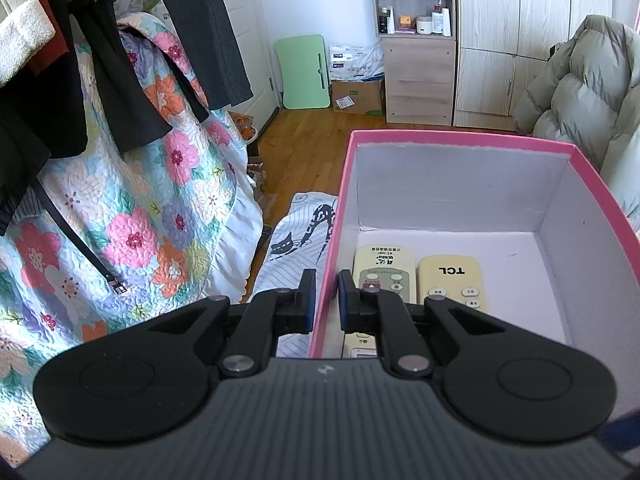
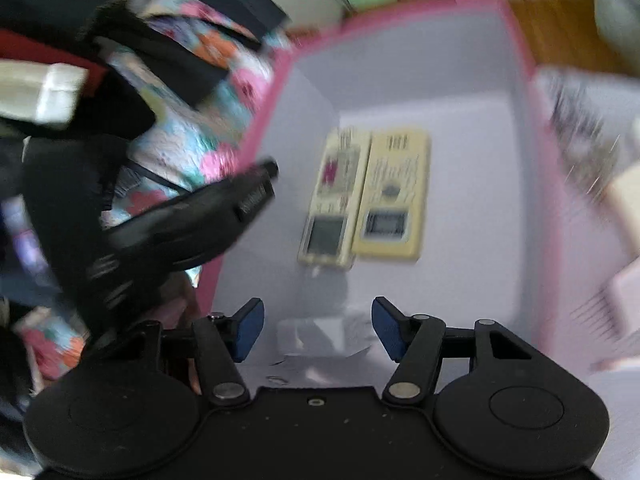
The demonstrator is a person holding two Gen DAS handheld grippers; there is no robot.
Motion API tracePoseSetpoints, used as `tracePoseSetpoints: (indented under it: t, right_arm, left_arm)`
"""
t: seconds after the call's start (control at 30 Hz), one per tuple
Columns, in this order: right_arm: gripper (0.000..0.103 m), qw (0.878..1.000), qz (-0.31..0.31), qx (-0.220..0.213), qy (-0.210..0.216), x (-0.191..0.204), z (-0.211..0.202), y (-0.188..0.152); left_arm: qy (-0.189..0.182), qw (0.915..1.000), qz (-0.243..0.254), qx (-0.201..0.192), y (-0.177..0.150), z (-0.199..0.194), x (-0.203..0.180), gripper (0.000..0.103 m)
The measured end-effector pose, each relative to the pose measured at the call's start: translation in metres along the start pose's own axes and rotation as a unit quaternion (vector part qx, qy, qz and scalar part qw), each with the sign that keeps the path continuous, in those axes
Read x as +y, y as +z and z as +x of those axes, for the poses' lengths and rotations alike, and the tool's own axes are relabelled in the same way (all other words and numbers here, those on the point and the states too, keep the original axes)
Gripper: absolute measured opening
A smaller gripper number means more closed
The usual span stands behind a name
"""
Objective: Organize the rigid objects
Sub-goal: 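Move the right gripper to the small white remote and grasp it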
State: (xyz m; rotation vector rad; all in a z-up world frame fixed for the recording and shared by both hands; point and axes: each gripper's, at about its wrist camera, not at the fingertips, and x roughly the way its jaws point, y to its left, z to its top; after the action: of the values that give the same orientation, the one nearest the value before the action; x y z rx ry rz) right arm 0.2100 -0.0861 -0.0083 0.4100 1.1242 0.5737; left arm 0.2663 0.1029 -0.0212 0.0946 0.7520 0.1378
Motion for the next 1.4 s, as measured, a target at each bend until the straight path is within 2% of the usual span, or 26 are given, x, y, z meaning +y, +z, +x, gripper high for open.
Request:
tracePoseSetpoints:
  t: [0.1,0.17,0.33,0.43,0.53,0.7,0.73,0.8,0.9,1.07,1.13,1.2,1.23,1.27,1.3,1.33,1.4]
  right_arm:
    - [0.064,0.996,-0.053,-0.071,-0.011,-0.005,-0.048,-0.014]
    - [0.065,0.991,-0.064,-0.114,-0.014,-0.017,-0.076,-0.023]
    - [0.065,0.983,-0.066,-0.16,-0.053,-0.072,-0.115,-0.045]
    - [0.065,0.98,-0.069,-0.162,-0.097,-0.098,-0.11,-0.061]
    - [0.065,0.976,-0.086,-0.158,-0.123,-0.11,-0.098,-0.075]
    - [0.07,0.957,-0.097,-0.171,-0.215,-0.12,-0.082,-0.097]
    - [0.071,0.955,-0.091,-0.175,-0.22,-0.126,-0.08,-0.101]
    - [0.08,0.957,-0.075,-0.177,-0.217,-0.136,-0.076,-0.107]
    - [0.081,0.951,-0.076,-0.2,-0.224,-0.144,-0.07,-0.11]
    - [0.08,0.953,-0.06,-0.209,-0.211,-0.155,-0.061,-0.108]
    - [0.071,0.951,-0.067,-0.21,-0.216,-0.15,-0.061,-0.111]
    - [0.045,0.95,-0.071,-0.216,-0.213,-0.148,-0.065,-0.114]
    - [0.039,0.954,-0.067,-0.212,-0.203,-0.148,-0.068,-0.116]
    - [0.024,0.959,-0.062,-0.204,-0.189,-0.149,-0.07,-0.117]
    - [0.017,0.962,-0.057,-0.2,-0.175,-0.15,-0.071,-0.118]
    - [0.004,0.966,-0.056,-0.196,-0.157,-0.15,-0.073,-0.12]
    - [0.002,0.971,-0.056,-0.187,-0.136,-0.149,-0.075,-0.124]
  left_arm:
    - [0.002,1.0,0.004,-0.001,-0.001,-0.001,-0.003,0.011]
    - [0.003,1.0,0.006,-0.001,-0.001,-0.002,-0.006,0.011]
    - [0.006,1.0,0.007,-0.001,-0.001,-0.003,-0.011,0.011]
    - [0.007,0.9999,0.01,-0.002,-0.001,-0.003,-0.012,0.011]
    - [0.007,0.9999,0.01,-0.001,-0.001,-0.003,-0.013,0.011]
    - [0.008,0.9999,0.011,-0.001,-0.001,-0.003,-0.013,0.011]
    - [0.008,0.9999,0.011,-0.001,-0.001,-0.003,-0.013,0.011]
    - [0.008,0.9999,0.012,-0.001,0.0,-0.003,-0.013,0.011]
    - [0.007,0.9999,0.014,-0.001,0.001,-0.003,-0.013,0.011]
    - [0.007,0.9999,0.015,0.0,0.001,-0.003,-0.013,0.011]
    - [0.007,0.9999,0.015,-0.001,0.001,-0.003,-0.013,0.011]
    - [0.007,0.9999,0.015,0.0,0.001,-0.003,-0.013,0.011]
    - [0.007,0.9999,0.015,0.0,0.001,-0.003,-0.013,0.011]
    - [0.008,0.9998,0.016,0.0,0.001,-0.003,-0.013,0.011]
    - [0.007,0.9999,0.015,-0.001,0.001,-0.003,-0.013,0.011]
    - [0.007,0.9999,0.015,-0.001,0.001,-0.003,-0.013,0.011]
    - [0.007,0.9999,0.015,0.0,0.001,-0.003,-0.013,0.011]
